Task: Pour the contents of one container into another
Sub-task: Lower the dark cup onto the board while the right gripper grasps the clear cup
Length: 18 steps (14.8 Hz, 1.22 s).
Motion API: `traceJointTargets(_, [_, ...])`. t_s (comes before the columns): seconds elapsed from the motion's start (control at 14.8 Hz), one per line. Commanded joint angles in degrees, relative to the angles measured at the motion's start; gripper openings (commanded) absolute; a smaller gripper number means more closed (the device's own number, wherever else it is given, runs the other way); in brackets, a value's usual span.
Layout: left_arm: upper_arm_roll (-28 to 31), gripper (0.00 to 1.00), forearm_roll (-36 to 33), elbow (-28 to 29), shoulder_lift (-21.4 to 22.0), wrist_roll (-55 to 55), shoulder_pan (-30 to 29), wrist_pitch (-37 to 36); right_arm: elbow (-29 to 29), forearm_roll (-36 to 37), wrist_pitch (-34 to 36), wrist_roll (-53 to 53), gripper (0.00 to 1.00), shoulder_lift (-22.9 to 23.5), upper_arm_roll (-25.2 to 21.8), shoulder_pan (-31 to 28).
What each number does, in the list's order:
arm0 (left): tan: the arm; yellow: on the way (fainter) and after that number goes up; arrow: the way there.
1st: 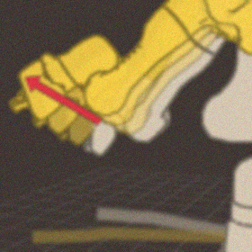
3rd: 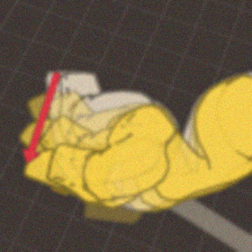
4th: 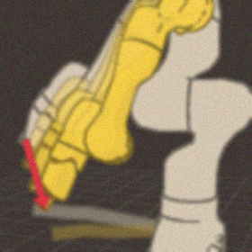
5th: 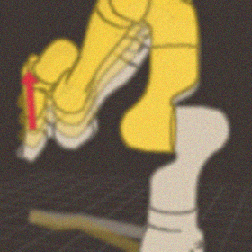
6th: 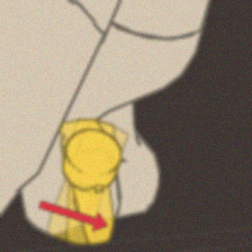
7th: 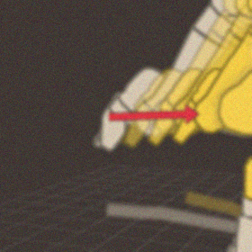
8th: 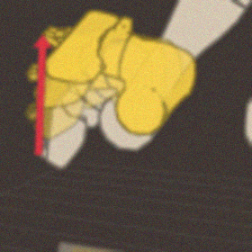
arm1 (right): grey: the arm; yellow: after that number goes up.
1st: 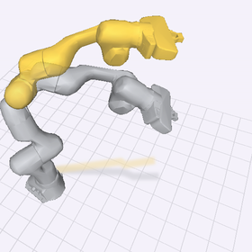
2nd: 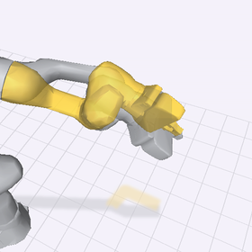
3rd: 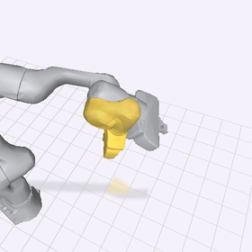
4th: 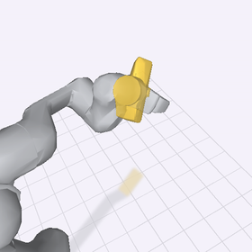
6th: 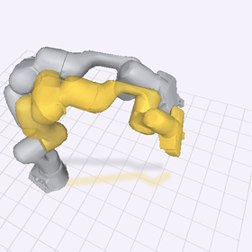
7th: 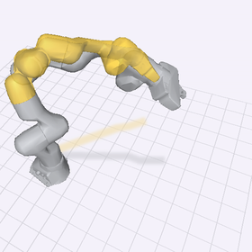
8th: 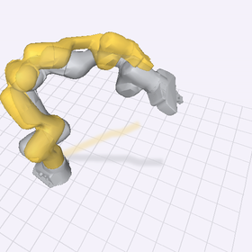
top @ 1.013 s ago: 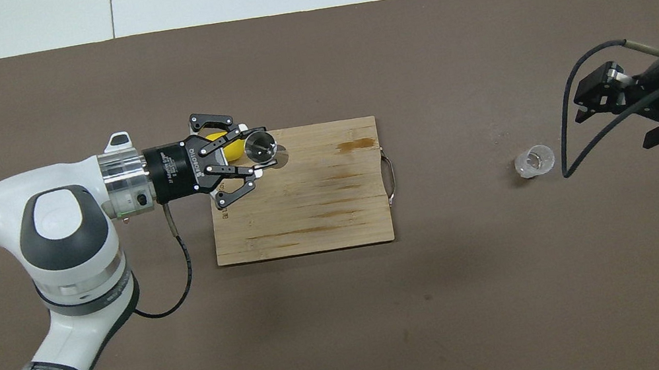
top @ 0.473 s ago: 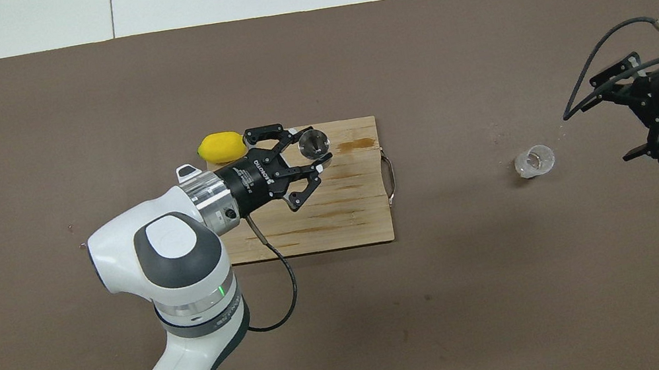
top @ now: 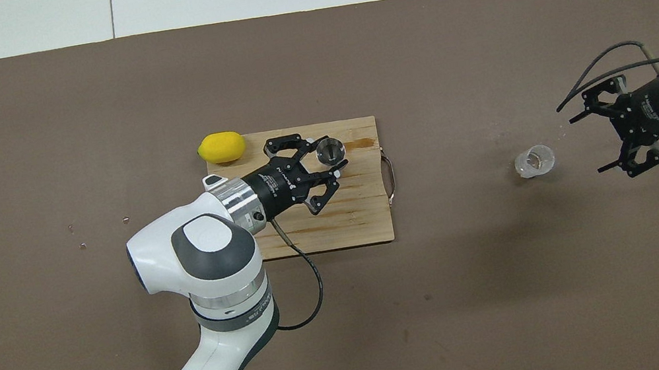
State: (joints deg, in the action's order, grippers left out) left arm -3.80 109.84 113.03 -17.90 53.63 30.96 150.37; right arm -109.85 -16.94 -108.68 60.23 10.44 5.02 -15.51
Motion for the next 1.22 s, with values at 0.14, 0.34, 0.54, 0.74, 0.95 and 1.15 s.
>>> traceJointTargets(0.14, [0.6,0.00,2.2,-3.1,-1.9,-1.4,2.2,2.4,-4.6,-4.5,-5.9,-1.0,0.99,0.7,0.6,-1.6])
traceJointTargets(0.34, [0.5,0.00,2.5,-3.0,-1.9,-1.9,2.2,2.4,-6.7,-7.1,-8.2,-3.3,0.99,1.8,0.6,-1.6])
traceJointTargets(0.54, [0.6,0.00,2.8,-2.9,-1.9,-2.3,2.2,2.4,-7.1,-10.7,-9.6,-8.0,0.99,4.7,0.6,-2.8])
traceJointTargets(0.74, [0.6,0.00,2.8,-2.8,-2.2,-2.5,2.2,2.4,-6.3,-14.9,-10.1,-13.8,0.99,8.4,0.6,-4.5])
traceJointTargets(0.95, [0.6,0.00,2.8,-2.7,-2.3,-3.4,2.4,2.4,-5.9,-21.3,-10.8,-16.1,1.00,10.0,0.6,-4.8])
traceJointTargets(1.15, [0.6,0.06,2.8,-2.8,-2.3,-3.5,2.4,2.4,-6.3,-23.8,-9.9,-17.8,1.00,10.7,0.6,-4.5])
